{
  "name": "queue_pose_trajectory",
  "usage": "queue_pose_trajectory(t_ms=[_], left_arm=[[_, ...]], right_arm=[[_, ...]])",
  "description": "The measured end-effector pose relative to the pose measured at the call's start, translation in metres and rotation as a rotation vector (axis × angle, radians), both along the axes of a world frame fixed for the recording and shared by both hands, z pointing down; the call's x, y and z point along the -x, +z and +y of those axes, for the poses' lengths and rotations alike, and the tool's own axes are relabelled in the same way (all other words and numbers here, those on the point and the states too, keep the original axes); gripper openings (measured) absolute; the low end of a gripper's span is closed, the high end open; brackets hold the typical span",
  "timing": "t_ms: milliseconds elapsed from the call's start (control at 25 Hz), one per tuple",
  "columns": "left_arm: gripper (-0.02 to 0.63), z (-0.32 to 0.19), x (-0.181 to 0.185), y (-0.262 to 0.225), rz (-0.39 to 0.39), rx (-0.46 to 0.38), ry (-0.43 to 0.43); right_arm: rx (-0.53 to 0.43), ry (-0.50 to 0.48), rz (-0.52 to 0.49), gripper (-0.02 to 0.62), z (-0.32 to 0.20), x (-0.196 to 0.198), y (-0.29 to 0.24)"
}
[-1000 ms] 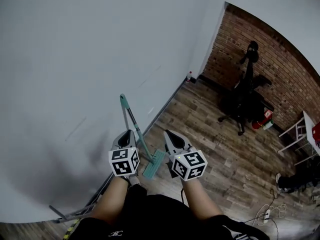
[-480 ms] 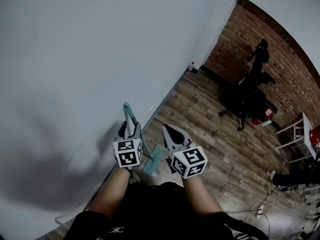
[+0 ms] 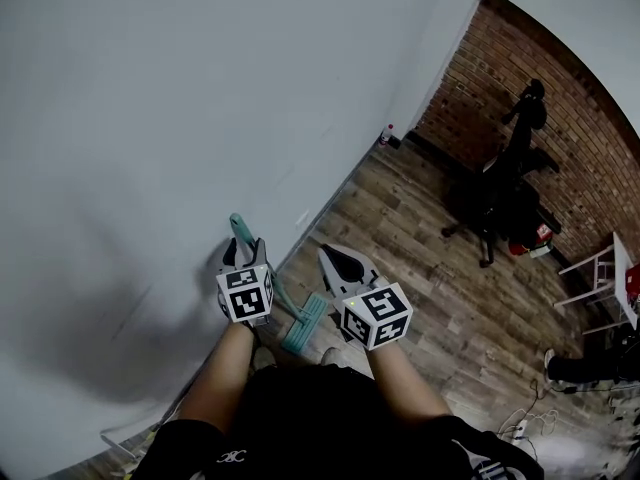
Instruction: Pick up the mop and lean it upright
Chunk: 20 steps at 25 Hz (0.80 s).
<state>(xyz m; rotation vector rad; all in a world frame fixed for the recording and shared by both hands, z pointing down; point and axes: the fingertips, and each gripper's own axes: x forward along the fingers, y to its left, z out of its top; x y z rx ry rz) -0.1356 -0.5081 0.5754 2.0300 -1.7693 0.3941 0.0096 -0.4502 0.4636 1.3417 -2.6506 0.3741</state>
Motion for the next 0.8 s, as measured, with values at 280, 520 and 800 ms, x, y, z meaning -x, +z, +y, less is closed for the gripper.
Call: queue_pose_trajectory(t_ms=[280,520,800], left_arm=[[0.212,-0.016,0.006,0.012,-0.032,0.033,-0.055],[0.210,-0.025,0.008,0.019,-0.037,0.056,-0.065],[0.104,-0.032,-0.009,0.024,0.035,0.125,-0.031]], right_arm=[[0.017,-0.013,-0.005,0.005,-0.001,-0.015,0.003],[0.033,0.011,-0.006,0.005,0.002,-0.028,0.009],[0.033,0.024,0.004,0.005,0.004,-0.038,0.010]])
